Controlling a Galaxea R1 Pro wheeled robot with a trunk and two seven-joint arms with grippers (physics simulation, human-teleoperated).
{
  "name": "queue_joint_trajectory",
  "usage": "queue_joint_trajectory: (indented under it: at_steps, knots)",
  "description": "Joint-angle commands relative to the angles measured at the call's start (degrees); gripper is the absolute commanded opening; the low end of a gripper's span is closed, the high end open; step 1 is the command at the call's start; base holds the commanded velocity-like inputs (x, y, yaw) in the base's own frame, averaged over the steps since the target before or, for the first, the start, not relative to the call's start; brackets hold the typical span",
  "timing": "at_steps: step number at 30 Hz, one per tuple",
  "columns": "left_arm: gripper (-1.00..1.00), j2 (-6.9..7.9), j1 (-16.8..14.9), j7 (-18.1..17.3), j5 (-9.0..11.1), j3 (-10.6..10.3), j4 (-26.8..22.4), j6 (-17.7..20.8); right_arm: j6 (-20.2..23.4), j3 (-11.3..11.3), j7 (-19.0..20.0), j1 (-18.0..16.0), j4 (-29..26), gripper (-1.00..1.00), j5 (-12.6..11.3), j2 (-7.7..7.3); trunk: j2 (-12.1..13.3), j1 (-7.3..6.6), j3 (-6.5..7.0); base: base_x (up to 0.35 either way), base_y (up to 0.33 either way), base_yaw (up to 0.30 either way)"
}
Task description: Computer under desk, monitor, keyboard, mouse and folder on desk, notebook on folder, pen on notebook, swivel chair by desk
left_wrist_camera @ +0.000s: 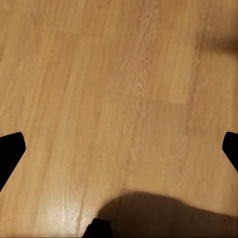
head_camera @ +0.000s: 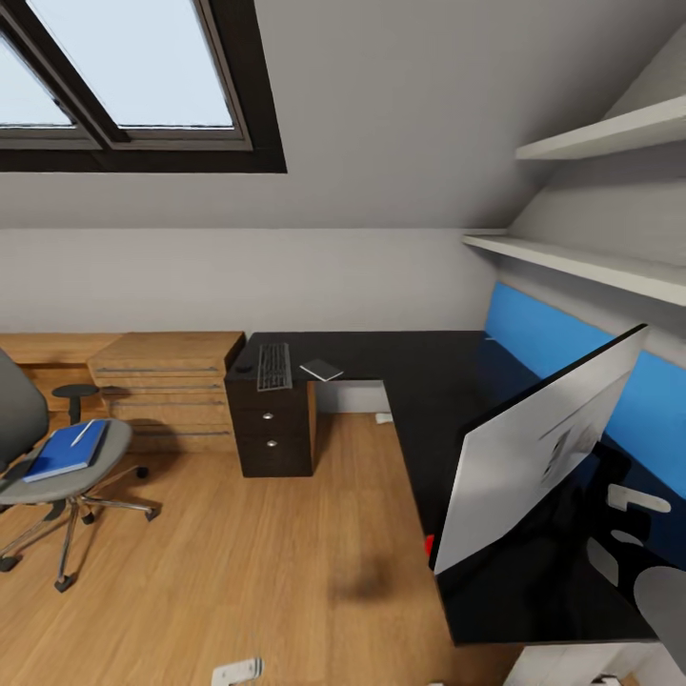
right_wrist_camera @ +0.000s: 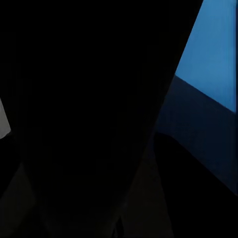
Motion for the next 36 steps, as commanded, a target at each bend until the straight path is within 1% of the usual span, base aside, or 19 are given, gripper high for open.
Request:
queue_joint_trajectory:
  at_steps: [1,2,5,7,8,9,10,11,12,13,15,16,17,18,20,21,24,29,36]
  knots:
    - [1.00,0.17,-0.04,0.38,0.56,-0.50,0.41,-0.31,-0.53,1.59,-0.11,0.02,0.25,-1.00,-1.68,-0.04,-0.04,0.01,-0.10,-0.020,-0.130,0.000]
    - [1.00,0.26,-0.04,0.39,0.56,-0.51,0.77,-0.33,-0.53,1.59,-0.10,0.02,0.25,-1.00,-1.68,-0.02,-0.04,0.01,-0.10,-0.016,-0.109,0.000]
    - [1.00,0.53,-0.04,0.28,0.49,-0.56,5.03,-0.87,-0.53,1.59,-0.08,0.02,0.24,-1.00,-1.68,0.02,-0.04,0.01,-0.10,-0.007,-0.050,0.000]
    - [1.00,0.61,-0.04,0.22,0.40,-0.60,8.54,-2.67,-0.53,1.63,-0.07,0.02,0.23,-1.00,-1.68,0.03,-0.04,0.01,-0.10,-0.003,-0.021,0.000]
    - [1.00,0.66,-0.04,0.16,0.34,-0.62,10.90,-5.01,-0.53,1.64,-0.07,0.02,0.21,-1.00,-1.68,0.04,-0.04,0.01,-0.10,-0.002,-0.012,0.000]
    - [1.00,0.68,-0.04,0.14,0.31,-0.64,12.05,-6.48,-0.53,1.65,-0.07,0.02,0.20,-1.00,-1.68,0.04,-0.04,0.01,-0.10,-0.001,-0.009,0.000]
    - [1.00,0.70,-0.11,0.11,0.27,-0.70,13.98,-9.71,-0.53,1.66,-0.07,0.02,0.19,-1.00,-1.68,0.04,-0.04,0.01,-0.10,-0.001,-0.006,0.000]
    - [1.00,0.73,-0.09,0.10,0.25,-0.72,14.68,-11.35,-0.53,1.66,-0.07,0.02,0.18,-1.00,-1.68,0.04,-0.04,0.01,-0.10,-0.001,-0.005,0.000]
    - [1.00,0.92,-0.01,0.09,0.23,-0.77,15.65,-14.29,-0.53,1.67,-0.07,0.02,0.18,-1.00,-1.68,0.04,-0.04,0.01,-0.10,0.000,-0.003,0.000]
    - [1.00,1.13,0.20,0.08,0.23,-0.80,15.99,-15.53,-0.53,1.67,-0.07,0.02,0.18,-1.00,-1.68,0.06,-0.04,0.01,-0.10,0.000,-0.002,0.000]
    - [1.00,2.26,1.91,0.07,-0.13,-0.92,16.77,-19.20,-0.53,1.67,-0.06,0.02,0.17,-1.00,-1.63,0.07,-0.04,0.01,-0.10,0.000,-0.001,0.000]
    - [1.00,2.47,2.35,0.07,-0.34,-0.95,16.88,-20.07,-0.53,1.67,-0.06,0.02,0.17,-1.00,-1.61,0.09,-0.04,0.01,-0.10,0.000,0.000,0.000]
    - [1.00,2.77,3.00,0.06,-0.97,-1.00,17.02,-21.88,-0.53,1.67,-0.06,0.02,0.17,-1.00,-1.55,0.09,-0.04,0.01,-0.10,0.000,0.000,0.000]
    - [1.00,3.09,3.75,0.06,-2.86,-1.05,17.22,-24.83,-0.53,1.67,-0.06,0.02,0.17,-1.00,-1.47,0.11,-0.04,0.01,-0.10,0.000,0.000,0.000]
    - [1.00,3.17,4.13,0.15,-5.28,-1.07,17.27,-26.63,-0.53,1.67,-0.06,0.02,0.17,-1.00,-1.42,0.12,-0.04,0.01,-0.10,0.000,0.000,0.000]
    - [1.00,3.20,4.39,0.37,-7.67,-1.03,17.35,-30.45,-0.53,1.67,-0.06,0.02,0.17,-1.00,-1.34,0.13,-0.04,0.01,-0.10,0.000,0.000,0.000]
    - [1.00,3.21,4.43,0.40,-8.03,-1.02,17.37,-31.35,-0.53,1.67,-0.06,0.02,0.17,-1.00,-1.33,0.13,-0.04,0.01,-0.10,0.000,0.000,0.000]
    - [1.00,3.21,4.44,0.41,-8.15,-1.03,17.37,-31.44,-0.53,1.67,0.44,0.02,0.17,-1.00,-1.31,0.13,-0.04,0.01,-0.10,0.000,-0.038,0.000]
    - [1.00,3.21,4.44,0.41,-8.15,-1.00,17.37,-31.30,-0.53,1.69,0.55,0.02,0.08,-1.00,-1.24,0.13,-0.04,0.01,-0.10,0.000,-0.259,0.000]
